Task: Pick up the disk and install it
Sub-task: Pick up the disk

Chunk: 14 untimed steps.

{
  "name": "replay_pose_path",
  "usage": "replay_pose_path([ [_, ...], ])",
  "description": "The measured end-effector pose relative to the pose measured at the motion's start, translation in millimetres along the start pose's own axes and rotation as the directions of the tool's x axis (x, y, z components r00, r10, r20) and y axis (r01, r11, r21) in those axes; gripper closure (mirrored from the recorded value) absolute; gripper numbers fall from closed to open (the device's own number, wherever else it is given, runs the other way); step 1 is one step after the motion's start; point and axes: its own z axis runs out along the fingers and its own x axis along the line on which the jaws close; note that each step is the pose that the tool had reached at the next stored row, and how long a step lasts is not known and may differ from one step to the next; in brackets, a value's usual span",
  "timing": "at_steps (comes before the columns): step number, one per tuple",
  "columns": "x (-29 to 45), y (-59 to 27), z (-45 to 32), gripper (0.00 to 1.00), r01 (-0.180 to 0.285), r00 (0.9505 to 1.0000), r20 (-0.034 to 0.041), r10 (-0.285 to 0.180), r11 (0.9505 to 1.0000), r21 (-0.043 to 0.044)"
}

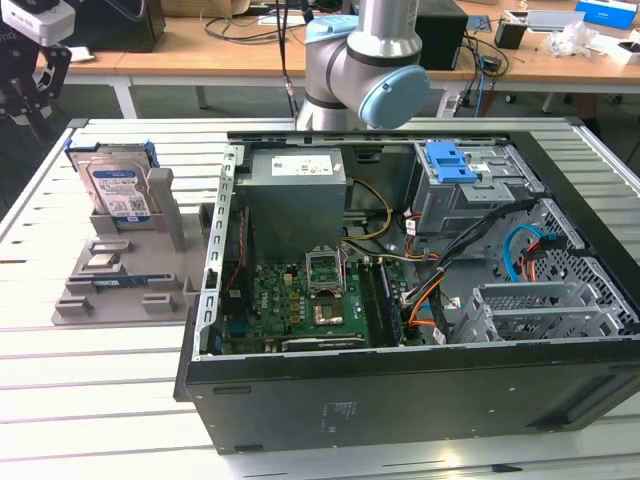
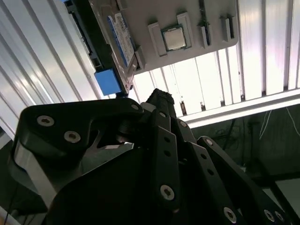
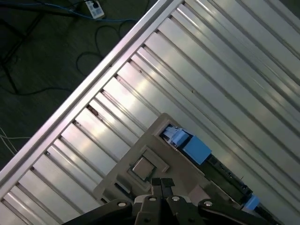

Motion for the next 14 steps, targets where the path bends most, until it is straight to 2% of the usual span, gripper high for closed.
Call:
replay_pose_path([
  [4,0.0,0.0,0.0,0.89,0.054,0.9985,-0.0013,-0.054,0.9985,-0.0014],
  [7,0.0,0.0,0.0,0.89,0.095,0.9955,-0.0022,-0.095,0.9955,-0.0025],
  [14,0.0,0.0,0.0,0.89,0.188,0.9822,-0.0042,-0.188,0.9822,-0.0051],
])
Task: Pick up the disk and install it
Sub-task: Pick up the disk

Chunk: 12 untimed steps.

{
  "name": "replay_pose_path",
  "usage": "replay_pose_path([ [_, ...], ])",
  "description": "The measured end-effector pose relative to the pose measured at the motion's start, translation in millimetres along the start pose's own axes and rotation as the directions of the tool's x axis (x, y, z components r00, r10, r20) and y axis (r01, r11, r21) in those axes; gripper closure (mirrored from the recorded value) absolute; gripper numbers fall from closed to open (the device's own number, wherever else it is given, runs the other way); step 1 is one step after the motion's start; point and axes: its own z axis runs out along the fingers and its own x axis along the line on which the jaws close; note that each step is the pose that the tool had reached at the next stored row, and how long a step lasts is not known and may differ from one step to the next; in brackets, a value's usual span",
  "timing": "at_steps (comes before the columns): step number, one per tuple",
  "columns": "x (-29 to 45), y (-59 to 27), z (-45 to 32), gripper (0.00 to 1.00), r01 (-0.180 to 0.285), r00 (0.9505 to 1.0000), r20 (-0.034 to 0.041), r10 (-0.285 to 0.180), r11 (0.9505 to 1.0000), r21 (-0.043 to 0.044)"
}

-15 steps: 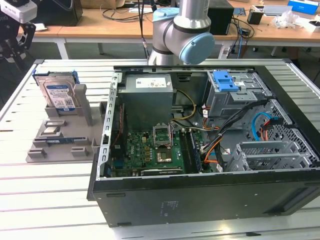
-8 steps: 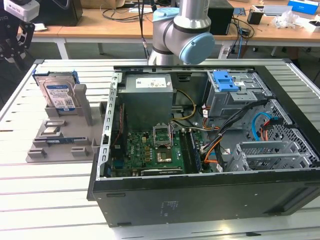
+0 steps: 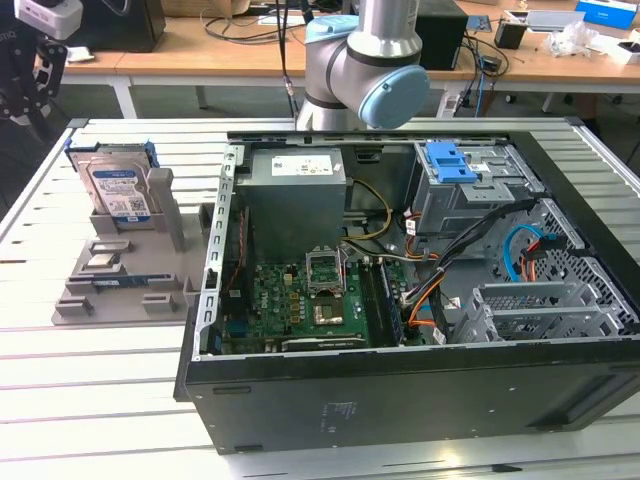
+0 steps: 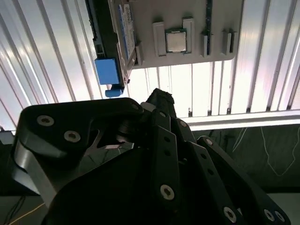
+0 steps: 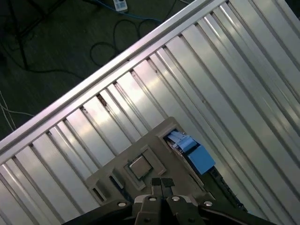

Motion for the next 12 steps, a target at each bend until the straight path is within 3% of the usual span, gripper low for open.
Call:
replay_pose_path([
  [4,0.0,0.0,0.0,0.89,0.064,0.9979,-0.0016,-0.064,0.9979,-0.0016],
  [8,0.0,0.0,0.0,0.89,0.161,0.987,-0.0037,-0.161,0.987,-0.0044],
  [12,0.0,0.0,0.0,0.89,0.243,0.9701,-0.0053,-0.243,0.9701,-0.0068],
])
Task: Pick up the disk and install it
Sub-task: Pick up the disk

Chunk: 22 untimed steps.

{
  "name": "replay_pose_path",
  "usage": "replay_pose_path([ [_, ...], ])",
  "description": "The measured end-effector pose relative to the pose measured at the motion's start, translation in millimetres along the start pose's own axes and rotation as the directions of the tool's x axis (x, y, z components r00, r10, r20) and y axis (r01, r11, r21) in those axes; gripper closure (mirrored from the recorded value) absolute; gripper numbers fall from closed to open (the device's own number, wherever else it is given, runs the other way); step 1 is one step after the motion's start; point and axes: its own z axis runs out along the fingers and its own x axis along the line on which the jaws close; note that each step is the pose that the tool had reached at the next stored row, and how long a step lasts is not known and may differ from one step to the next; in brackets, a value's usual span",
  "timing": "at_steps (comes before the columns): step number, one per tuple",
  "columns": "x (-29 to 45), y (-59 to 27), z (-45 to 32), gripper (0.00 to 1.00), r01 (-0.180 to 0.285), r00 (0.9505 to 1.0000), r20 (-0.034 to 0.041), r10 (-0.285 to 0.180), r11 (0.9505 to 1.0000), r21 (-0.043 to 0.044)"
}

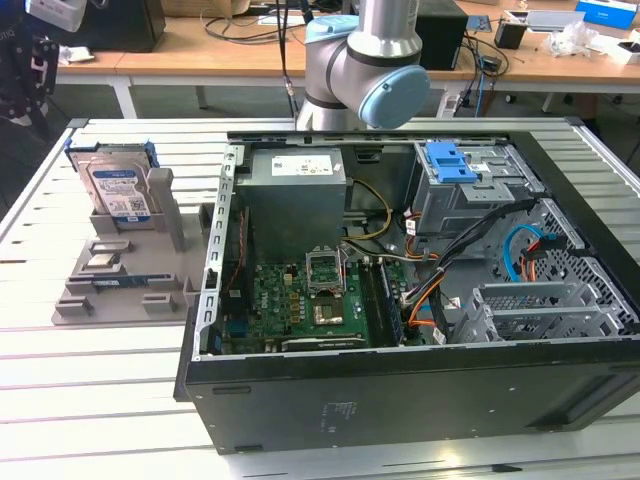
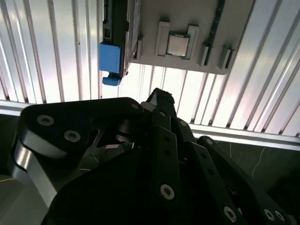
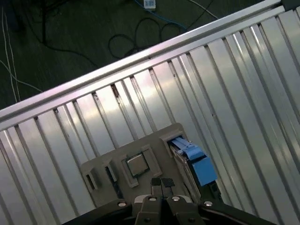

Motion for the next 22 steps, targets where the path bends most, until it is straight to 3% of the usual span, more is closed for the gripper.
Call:
replay_pose_path([
  [4,0.0,0.0,0.0,0.89,0.06,0.9982,-0.0014,-0.06,0.9982,-0.0016],
  [11,0.0,0.0,0.0,0.89,0.159,0.9873,-0.0035,-0.159,0.9873,-0.0043],
  [17,0.0,0.0,0.0,0.89,0.232,0.9726,-0.005,-0.232,0.9726,-0.0064],
  [22,0.0,0.0,0.0,0.89,0.293,0.956,-0.0061,-0.293,0.956,-0.0084],
])
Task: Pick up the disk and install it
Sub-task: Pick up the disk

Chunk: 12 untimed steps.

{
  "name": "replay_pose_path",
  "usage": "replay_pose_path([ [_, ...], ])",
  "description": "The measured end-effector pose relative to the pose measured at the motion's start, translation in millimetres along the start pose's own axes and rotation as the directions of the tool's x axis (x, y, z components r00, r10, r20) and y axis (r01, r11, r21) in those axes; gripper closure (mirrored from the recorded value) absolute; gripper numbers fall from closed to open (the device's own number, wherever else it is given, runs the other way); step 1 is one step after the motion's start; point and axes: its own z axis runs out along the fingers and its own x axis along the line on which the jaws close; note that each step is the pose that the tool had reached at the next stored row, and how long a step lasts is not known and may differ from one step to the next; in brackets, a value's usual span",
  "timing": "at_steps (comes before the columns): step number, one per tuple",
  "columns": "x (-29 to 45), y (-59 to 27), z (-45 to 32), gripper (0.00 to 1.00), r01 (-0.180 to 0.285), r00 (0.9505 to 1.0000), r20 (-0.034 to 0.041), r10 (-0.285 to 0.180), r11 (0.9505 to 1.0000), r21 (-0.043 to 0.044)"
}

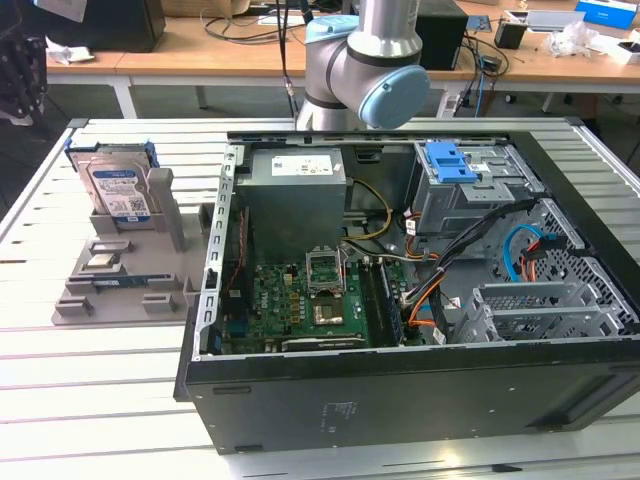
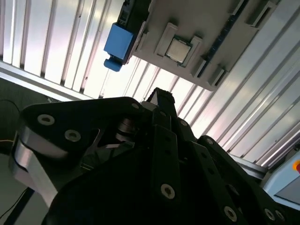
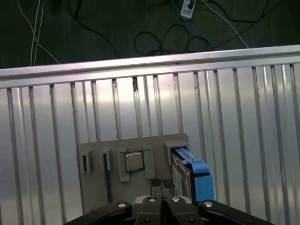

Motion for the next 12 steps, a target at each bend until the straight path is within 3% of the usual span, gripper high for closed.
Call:
replay_pose_path([
  [4,0.0,0.0,0.0,0.89,0.037,0.9993,-0.0009,-0.037,0.9993,-0.0009],
  [10,0.0,0.0,0.0,0.89,0.04,0.9992,-0.001,-0.04,0.9992,-0.001],
  [12,0.0,0.0,0.0,0.83,0.04,0.9992,-0.001,-0.04,0.9992,-0.001],
])
